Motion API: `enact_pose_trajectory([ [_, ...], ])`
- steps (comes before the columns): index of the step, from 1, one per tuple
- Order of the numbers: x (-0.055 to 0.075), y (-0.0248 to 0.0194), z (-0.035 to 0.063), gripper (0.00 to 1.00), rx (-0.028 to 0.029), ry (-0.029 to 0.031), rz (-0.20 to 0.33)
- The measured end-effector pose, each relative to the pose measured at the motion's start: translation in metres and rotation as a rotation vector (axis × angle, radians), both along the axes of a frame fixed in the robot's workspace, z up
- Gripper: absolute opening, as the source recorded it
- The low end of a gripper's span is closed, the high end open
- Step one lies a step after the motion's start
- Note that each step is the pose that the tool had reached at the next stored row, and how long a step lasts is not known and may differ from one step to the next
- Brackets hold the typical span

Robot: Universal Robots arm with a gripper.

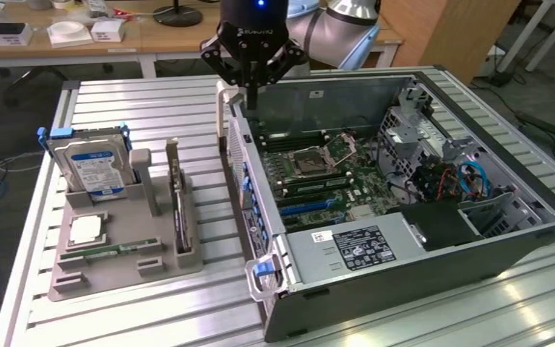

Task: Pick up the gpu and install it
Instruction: 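Reach for the gpu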

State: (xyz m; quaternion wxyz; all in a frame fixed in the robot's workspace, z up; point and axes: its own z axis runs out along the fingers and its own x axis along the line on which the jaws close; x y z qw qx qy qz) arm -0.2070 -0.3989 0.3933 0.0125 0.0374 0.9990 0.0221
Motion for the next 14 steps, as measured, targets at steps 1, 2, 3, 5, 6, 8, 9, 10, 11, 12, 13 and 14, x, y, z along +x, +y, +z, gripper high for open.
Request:
enact_pose_trajectory([
  [1,-0.001,0.0,0.0,0.1,0.0,0.0,0.0],
  [2,-0.003,0.0,0.0,0.1,0.0,0.0,0.0],
  [3,-0.004,0.0,0.0,0.1,0.0,0.0,0.0],
  [5,-0.007,0.0,0.0,0.1,0.0,0.0,0.0],
  [6,-0.008,0.0,0.0,0.1,0.0,0.0,0.0],
  [8,-0.011,0.0,0.0,0.1,0.0,0.0,0.0],
  [9,-0.013,0.0,0.0,0.1,0.0,0.0,0.0],
  [10,-0.015,0.0,0.0,0.1,-0.0001,0.0,0.0],
  [11,-0.016,0.0,0.0,0.1,0.0,0.0,0.0],
  [12,-0.018,0.0,0.0,0.1,0.0,0.0,0.0],
  [13,-0.02,0.0,0.0,0.1,0.0,0.0,0.0],
  [14,-0.021,0.0,0.0,0.1,0.0,0.0,0.0],
])
